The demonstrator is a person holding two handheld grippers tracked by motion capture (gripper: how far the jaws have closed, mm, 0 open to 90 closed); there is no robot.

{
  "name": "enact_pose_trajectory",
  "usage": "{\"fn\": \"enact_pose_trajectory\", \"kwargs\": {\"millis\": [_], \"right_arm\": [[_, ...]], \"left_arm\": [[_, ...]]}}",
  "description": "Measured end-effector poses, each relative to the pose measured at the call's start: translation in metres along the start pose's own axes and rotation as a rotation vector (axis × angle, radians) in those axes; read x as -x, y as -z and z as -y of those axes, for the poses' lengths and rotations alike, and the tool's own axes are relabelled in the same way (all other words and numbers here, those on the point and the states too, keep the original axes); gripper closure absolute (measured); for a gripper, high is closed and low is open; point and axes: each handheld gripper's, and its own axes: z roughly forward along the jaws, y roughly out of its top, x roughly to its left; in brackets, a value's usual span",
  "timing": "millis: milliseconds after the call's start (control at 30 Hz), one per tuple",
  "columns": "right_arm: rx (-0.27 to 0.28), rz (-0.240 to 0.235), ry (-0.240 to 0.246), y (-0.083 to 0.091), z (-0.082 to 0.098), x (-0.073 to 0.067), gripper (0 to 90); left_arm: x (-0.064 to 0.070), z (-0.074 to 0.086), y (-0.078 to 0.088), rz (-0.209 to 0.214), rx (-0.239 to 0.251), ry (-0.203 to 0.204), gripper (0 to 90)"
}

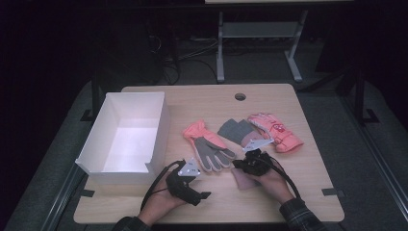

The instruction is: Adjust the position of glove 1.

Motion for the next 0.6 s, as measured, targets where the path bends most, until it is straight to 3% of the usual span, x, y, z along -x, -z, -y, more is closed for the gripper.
{"fn": "enact_pose_trajectory", "kwargs": {"millis": [300,600], "right_arm": [[-0.026,-0.037,0.004,0.014,0.015,-0.005,90.0],[-0.048,-0.044,-0.027,0.037,0.036,-0.007,90.0]], "left_arm": [[0.001,0.0,0.001,0.0,-0.009,-0.005,14.1],[0.0,0.001,0.001,-0.002,-0.01,-0.002,14.1]]}}
